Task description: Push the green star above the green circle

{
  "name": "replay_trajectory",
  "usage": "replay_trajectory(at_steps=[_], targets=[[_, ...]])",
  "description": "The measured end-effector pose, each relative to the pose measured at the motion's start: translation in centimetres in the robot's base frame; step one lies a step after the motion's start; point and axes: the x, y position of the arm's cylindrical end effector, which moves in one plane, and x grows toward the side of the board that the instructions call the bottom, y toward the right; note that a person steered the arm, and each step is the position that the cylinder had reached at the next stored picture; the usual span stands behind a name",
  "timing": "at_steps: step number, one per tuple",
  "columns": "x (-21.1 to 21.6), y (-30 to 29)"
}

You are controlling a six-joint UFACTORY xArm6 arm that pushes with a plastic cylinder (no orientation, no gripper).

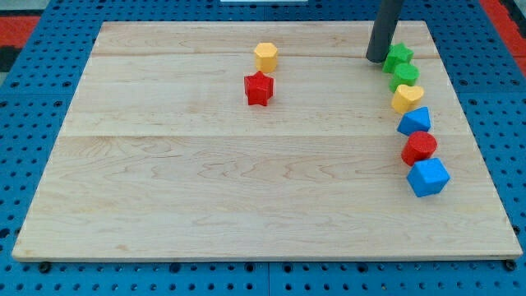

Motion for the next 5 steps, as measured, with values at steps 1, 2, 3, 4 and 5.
replay_trajectory(at_steps=[1, 2, 3, 4, 5], targets=[[0.0, 0.05], [0.0, 0.28], [0.0, 0.34], [0.0, 0.34], [-0.94, -0.25]])
